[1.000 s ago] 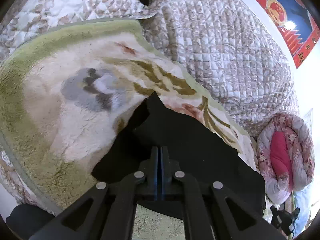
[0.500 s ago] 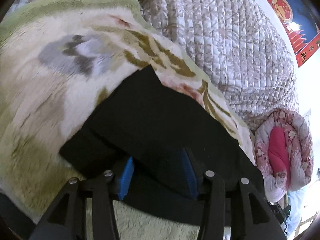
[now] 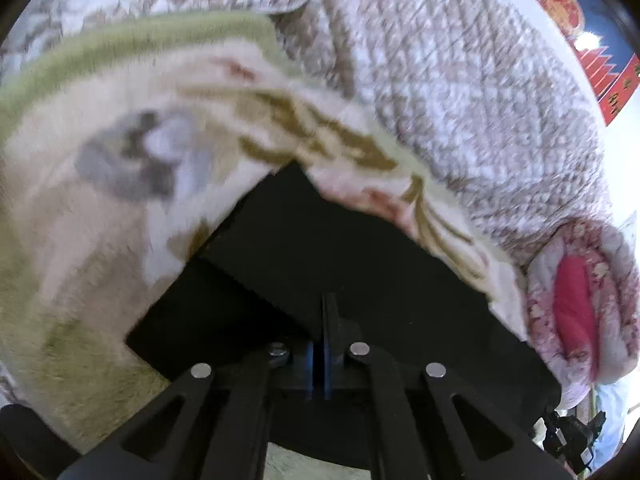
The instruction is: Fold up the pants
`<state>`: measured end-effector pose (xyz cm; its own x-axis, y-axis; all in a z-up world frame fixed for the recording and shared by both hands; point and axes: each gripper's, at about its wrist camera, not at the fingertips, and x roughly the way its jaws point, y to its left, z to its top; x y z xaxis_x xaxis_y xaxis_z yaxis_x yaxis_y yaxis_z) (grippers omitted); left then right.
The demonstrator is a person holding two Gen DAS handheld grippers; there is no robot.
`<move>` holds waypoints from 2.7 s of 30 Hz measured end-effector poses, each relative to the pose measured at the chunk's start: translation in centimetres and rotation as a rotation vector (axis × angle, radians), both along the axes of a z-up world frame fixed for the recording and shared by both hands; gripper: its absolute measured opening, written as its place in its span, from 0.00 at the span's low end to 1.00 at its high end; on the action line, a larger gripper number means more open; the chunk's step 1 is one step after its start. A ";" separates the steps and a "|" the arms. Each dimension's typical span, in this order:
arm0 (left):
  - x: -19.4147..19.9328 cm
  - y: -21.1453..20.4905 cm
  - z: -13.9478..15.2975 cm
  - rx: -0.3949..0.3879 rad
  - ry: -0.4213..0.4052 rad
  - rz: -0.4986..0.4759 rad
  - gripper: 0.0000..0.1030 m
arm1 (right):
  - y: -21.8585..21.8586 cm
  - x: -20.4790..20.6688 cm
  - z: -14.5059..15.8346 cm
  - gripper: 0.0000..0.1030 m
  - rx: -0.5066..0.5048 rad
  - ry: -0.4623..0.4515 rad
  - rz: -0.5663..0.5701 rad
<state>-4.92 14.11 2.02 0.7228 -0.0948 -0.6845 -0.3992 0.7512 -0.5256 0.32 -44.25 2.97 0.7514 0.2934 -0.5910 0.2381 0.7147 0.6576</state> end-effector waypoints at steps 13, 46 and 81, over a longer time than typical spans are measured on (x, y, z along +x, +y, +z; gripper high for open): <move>-2.3 0.0 -0.2 0.025 0.054 -0.005 0.04 | -0.8 -3.4 -1.1 0.06 0.022 0.067 -0.038; -4.8 1.8 4.1 0.241 0.018 0.113 0.10 | 4.2 -3.4 2.6 0.23 -0.340 0.024 0.117; 2.1 -4.7 -1.4 0.275 0.114 -0.220 0.11 | 4.3 8.8 0.3 0.39 -0.527 0.059 0.176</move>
<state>-2.80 9.44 0.62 0.6231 -0.0408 -0.7811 -0.2572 0.9324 -0.2539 9.10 -39.98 3.28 0.6793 0.0646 -0.7310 0.1110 0.9756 0.1894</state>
